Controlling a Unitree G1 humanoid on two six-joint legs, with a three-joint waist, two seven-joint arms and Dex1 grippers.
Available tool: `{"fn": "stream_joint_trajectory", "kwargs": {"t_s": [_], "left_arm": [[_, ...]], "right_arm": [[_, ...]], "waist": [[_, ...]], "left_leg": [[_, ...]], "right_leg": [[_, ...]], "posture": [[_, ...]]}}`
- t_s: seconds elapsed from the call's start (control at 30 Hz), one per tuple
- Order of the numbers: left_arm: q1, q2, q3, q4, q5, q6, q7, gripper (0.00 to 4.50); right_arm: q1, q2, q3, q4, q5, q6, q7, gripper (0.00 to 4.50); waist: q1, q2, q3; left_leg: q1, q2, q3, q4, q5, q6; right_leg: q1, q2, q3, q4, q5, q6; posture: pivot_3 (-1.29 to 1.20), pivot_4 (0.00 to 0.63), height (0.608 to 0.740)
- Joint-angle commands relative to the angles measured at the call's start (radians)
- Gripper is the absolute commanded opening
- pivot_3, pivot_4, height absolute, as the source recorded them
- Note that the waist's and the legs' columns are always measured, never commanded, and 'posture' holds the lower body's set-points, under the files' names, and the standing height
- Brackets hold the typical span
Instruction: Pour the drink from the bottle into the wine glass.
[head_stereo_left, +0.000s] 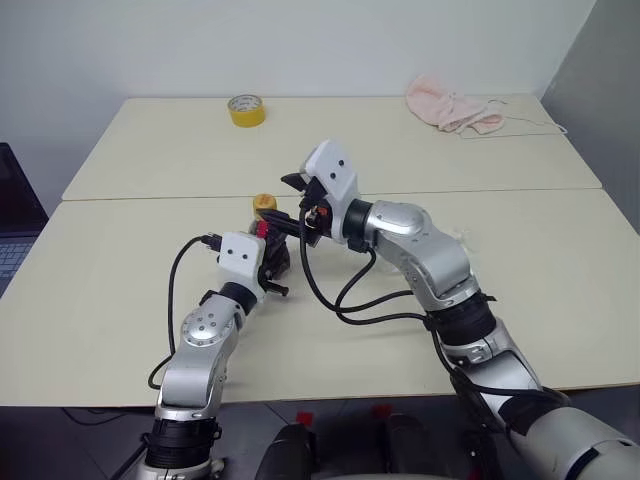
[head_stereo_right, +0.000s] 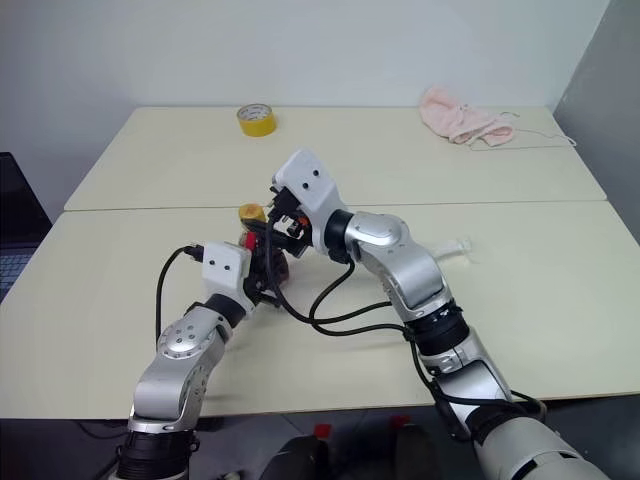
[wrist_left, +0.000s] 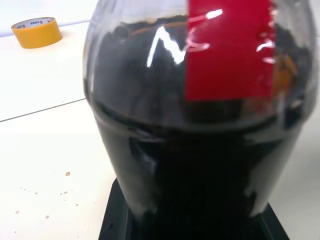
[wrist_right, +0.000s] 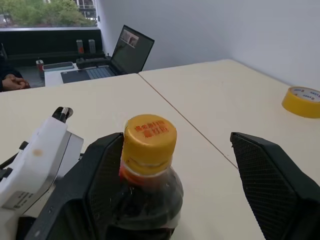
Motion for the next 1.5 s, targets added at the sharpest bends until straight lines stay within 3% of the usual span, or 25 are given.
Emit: {"fn": "stream_joint_trajectory", "kwargs": {"t_s": [0.03, 0.3, 0.53, 0.93, 1.5], "left_arm": [[-0.005, 0.002, 0.014, -0.048, -0.005, -0.039, 0.001, 0.76], [-0.006, 0.001, 0.015, -0.049, -0.004, -0.038, 0.000, 0.76], [-0.005, 0.001, 0.013, -0.048, -0.003, -0.039, -0.002, 0.76], [-0.007, 0.002, 0.010, -0.040, 0.000, -0.046, -0.004, 0.76], [-0.017, 0.005, 0.012, -0.029, 0.000, -0.052, -0.006, 0.76]], "right_arm": [[0.003, -0.037, -0.068, -0.026, -0.003, 0.010, -0.028, 3.64], [0.034, -0.092, -0.076, -0.063, -0.003, 0.032, -0.017, 3.64], [0.019, -0.041, -0.058, -0.169, 0.078, 0.125, -0.001, 3.64], [-0.041, 0.108, -0.027, -0.070, 0.064, 0.128, -0.061, 3.64], [-0.067, 0.130, -0.017, 0.033, 0.027, 0.065, -0.082, 3.64]], "waist": [[0.003, 0.000, 0.000], [-0.001, 0.000, 0.000], [-0.001, 0.000, 0.000], [0.000, 0.000, 0.000], [0.000, 0.000, 0.000]], "left_leg": [[0.000, 0.000, 0.000, 0.000, 0.000, 0.000], [0.000, 0.001, 0.001, -0.001, 0.000, 0.000], [0.000, 0.000, 0.000, 0.000, 0.000, 0.000], [0.000, 0.000, 0.000, 0.000, 0.000, 0.000], [0.000, 0.000, 0.000, 0.000, 0.000, 0.000]], "right_leg": [[0.000, 0.000, 0.000, 0.000, 0.000, 0.000], [0.000, 0.000, 0.000, 0.000, 0.000, 0.000], [0.000, 0.000, 0.000, 0.000, 0.000, 0.000], [0.000, 0.000, 0.000, 0.000, 0.000, 0.000], [0.000, 0.000, 0.000, 0.000, 0.000, 0.000]], "posture": [[0.00, 0.150, 0.740], [0.00, 0.150, 0.740], [0.00, 0.150, 0.740], [0.00, 0.150, 0.740], [0.00, 0.150, 0.740]]}}
